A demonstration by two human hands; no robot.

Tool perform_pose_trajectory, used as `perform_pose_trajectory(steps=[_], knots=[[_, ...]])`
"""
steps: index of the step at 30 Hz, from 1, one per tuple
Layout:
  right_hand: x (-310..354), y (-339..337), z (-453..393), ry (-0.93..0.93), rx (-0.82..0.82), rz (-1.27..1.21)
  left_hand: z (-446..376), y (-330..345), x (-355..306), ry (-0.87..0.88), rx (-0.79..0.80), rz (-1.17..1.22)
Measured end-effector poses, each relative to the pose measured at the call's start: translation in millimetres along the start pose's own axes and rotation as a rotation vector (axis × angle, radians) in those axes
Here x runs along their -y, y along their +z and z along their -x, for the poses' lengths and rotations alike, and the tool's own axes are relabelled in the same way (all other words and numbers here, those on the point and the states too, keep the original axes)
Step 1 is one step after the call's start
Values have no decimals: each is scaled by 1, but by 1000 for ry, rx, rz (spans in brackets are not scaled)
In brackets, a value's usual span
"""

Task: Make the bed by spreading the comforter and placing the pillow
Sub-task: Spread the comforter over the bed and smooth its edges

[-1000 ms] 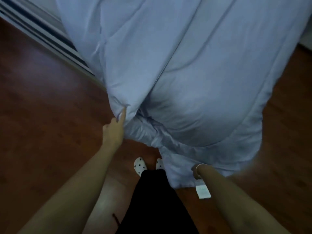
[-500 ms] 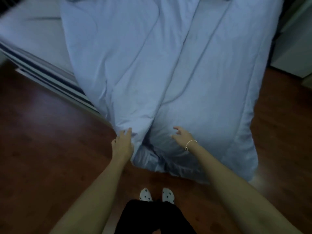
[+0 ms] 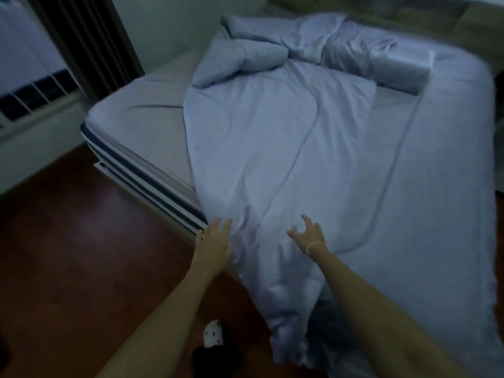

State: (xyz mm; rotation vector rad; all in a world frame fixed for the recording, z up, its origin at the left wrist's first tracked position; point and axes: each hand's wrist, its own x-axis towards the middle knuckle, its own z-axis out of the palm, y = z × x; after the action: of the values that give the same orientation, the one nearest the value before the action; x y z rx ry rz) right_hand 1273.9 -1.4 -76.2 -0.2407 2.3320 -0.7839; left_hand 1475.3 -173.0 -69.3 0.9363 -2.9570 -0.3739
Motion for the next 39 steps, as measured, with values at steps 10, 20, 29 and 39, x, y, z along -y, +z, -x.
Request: perform_pose_trajectory(steps=[10,20,29,39], knots=[[125,46,-40,-129,-83,-16,-121,-72,113,166,-74,16],[206,78,-135,-90,-137,-6,-260,-92,150,356,-136,5],[312,89,-289,57,-229,30,-403,-89,216,423,-66,28],[321,133,-356,127,-196,462,-455,-52,326,371,43,43]])
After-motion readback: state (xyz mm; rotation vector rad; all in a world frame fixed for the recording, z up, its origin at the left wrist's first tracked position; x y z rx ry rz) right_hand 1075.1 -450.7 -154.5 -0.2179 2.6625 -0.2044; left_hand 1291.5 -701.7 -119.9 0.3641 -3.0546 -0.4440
